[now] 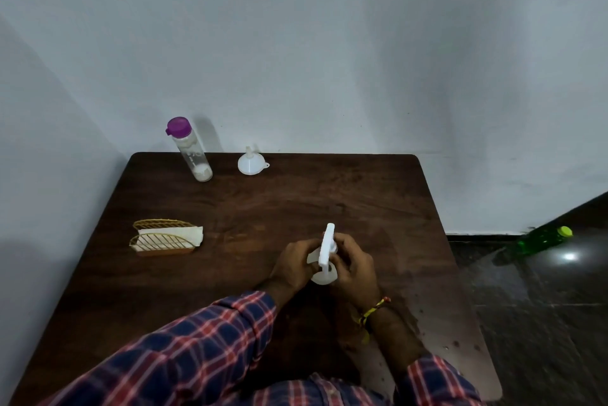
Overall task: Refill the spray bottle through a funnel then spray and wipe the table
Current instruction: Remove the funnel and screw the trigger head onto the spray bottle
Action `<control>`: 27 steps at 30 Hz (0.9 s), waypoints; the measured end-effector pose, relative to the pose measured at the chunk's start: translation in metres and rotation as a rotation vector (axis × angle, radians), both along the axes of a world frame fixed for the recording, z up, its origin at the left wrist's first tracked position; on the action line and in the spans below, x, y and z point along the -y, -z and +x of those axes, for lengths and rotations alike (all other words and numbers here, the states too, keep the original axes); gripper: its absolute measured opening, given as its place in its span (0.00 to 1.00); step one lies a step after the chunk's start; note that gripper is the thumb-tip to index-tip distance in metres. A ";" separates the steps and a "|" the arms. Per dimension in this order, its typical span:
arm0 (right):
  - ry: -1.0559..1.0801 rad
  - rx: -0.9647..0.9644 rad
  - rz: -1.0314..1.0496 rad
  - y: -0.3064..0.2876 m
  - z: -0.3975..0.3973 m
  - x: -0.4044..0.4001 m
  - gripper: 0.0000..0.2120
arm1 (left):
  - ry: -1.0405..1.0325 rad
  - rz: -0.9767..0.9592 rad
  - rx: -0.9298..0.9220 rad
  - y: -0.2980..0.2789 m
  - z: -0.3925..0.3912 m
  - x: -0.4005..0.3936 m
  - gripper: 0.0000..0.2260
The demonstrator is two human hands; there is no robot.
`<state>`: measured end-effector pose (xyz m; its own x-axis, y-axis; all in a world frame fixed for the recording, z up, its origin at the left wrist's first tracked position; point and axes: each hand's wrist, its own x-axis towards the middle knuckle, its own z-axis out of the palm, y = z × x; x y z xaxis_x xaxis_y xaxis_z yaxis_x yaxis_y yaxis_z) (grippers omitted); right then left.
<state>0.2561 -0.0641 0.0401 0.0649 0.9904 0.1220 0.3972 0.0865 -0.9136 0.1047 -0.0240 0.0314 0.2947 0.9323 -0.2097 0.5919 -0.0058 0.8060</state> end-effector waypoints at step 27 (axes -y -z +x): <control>-0.251 0.046 -0.016 -0.002 0.027 -0.028 0.16 | 0.071 0.009 0.068 -0.007 -0.007 0.000 0.18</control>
